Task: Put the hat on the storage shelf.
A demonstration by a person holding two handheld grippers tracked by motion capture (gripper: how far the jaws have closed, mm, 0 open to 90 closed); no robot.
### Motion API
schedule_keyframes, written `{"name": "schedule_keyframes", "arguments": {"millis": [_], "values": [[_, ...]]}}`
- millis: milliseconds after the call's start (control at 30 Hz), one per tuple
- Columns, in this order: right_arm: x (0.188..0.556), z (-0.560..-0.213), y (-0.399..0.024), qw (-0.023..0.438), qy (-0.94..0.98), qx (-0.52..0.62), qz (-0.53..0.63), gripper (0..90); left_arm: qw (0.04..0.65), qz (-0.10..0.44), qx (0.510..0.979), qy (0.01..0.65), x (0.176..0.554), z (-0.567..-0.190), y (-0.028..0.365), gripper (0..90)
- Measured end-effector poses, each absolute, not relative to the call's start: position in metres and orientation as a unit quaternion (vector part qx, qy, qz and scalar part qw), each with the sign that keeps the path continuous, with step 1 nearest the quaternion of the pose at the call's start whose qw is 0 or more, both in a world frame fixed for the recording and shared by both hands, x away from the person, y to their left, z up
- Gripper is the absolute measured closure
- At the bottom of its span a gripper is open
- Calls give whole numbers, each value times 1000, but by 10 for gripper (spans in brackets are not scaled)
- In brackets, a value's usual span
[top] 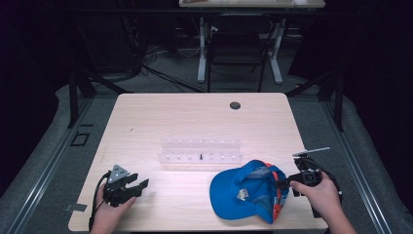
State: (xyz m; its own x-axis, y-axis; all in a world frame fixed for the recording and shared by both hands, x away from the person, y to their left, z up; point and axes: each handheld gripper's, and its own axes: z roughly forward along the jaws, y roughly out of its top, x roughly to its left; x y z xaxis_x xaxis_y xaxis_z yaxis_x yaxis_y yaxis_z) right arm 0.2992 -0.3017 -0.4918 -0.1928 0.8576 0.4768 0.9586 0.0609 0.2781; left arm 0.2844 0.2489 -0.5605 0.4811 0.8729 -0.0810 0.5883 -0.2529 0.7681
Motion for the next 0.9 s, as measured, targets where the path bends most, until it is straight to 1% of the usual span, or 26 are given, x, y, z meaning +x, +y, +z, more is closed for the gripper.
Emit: {"name": "schedule_keyframes", "arguments": {"millis": [233, 467, 667, 900], "values": [[300, -482, -301, 100, -716, -639, -264, 780, 384, 184, 771, 474, 284, -561, 248, 478], [298, -466, -299, 89, -710, -651, -252, 781, 383, 184, 771, 474, 284, -561, 248, 479], [300, -448, -298, 93, -715, -649, -244, 781, 382, 183, 772, 474, 284, -560, 248, 479], [302, -435, -293, 104, -714, -648, -242, 782, 382, 184, 772, 474, 284, -560, 248, 479]]}}
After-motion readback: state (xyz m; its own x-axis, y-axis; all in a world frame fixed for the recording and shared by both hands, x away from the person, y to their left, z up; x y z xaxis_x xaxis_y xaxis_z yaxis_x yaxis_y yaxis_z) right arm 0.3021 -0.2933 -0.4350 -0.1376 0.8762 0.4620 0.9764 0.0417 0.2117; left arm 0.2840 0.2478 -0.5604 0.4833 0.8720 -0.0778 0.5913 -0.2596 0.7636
